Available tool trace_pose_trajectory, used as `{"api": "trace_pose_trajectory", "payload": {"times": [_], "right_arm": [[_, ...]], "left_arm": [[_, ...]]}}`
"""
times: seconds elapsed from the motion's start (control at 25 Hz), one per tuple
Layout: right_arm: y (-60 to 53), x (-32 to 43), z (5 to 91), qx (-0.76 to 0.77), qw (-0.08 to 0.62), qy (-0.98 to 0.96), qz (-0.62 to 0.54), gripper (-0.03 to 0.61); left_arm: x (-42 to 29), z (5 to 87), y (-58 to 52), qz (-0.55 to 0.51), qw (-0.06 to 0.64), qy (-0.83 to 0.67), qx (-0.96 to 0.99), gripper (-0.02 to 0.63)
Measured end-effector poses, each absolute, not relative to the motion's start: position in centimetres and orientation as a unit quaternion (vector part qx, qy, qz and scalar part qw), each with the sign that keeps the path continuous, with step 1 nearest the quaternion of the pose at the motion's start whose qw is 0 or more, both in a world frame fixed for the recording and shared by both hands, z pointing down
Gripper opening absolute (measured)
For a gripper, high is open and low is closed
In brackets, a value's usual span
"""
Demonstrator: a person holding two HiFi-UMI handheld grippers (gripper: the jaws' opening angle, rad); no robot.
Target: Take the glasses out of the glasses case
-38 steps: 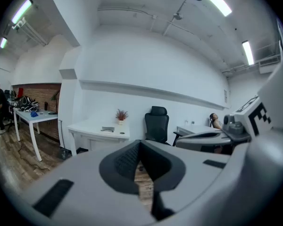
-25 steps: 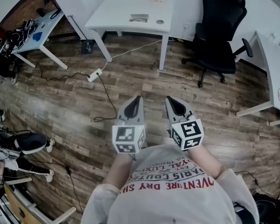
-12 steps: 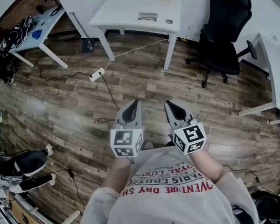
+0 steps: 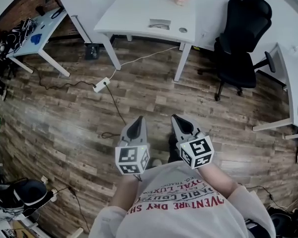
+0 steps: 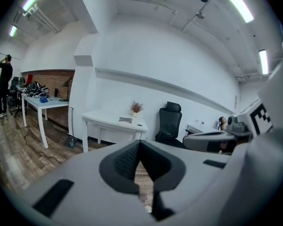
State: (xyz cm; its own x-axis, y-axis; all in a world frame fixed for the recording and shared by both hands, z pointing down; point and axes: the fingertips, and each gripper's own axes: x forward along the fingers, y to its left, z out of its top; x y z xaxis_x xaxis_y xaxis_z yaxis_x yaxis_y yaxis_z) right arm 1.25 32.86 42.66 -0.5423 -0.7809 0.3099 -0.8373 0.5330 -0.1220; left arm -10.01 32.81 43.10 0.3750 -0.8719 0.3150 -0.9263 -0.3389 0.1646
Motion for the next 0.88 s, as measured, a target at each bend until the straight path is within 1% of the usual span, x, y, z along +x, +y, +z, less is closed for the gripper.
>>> {"api": "trace_pose_trajectory", "payload": {"times": [0.32, 0.72, 0.88], "right_arm": [[22.4, 3.4, 42.6, 0.429, 0.109, -0.886, 0.139, 0.012], [8.4, 10.7, 40.7, 0.413, 0.102, -0.895, 0.134, 0.012], [4.2, 13.1, 41.0, 0.414, 0.113, -0.894, 0.132, 0.012]], "left_arm": [[-7.6, 43.0, 23.6, 0.086, 0.159, -0.585, 0.791, 0.0], [-0.7, 42.6, 10.2, 0.082, 0.163, -0.6, 0.779, 0.0], [1.3, 42.5, 6.5, 0.08, 0.165, -0.605, 0.775, 0.0]]}}
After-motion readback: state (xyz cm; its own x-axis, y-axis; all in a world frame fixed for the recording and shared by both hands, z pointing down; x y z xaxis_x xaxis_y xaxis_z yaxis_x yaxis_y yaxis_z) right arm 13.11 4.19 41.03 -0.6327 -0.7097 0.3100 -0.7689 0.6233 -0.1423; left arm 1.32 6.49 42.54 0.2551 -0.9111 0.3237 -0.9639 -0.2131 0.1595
